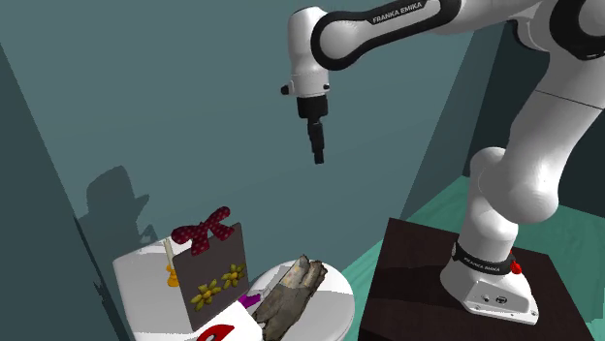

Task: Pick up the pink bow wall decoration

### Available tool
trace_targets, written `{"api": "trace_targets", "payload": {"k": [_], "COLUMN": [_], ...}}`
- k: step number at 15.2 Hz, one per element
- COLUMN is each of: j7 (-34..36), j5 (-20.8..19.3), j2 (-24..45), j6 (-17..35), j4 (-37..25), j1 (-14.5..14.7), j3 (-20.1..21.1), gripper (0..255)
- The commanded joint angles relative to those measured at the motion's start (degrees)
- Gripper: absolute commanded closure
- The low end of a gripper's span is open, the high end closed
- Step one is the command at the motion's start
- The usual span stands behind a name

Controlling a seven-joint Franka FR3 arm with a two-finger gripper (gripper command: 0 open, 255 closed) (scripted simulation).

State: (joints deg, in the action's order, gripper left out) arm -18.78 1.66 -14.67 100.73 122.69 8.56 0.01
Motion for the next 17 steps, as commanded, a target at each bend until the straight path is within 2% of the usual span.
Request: {"api": "trace_targets", "payload": {"k": [1,9,17], "j7": [-1.9,-9.9,-16.7], "j5": [0.4,0.7,-0.6], "j2": [4.1,18.2,31.3], "j6": [1.0,3.2,2.7], "j4": [-3.5,-16.8,-31.8], "j1": [1.2,4.9,8.8], "j3": [0.9,4.0,7.9], "gripper": [0,0,0]}}
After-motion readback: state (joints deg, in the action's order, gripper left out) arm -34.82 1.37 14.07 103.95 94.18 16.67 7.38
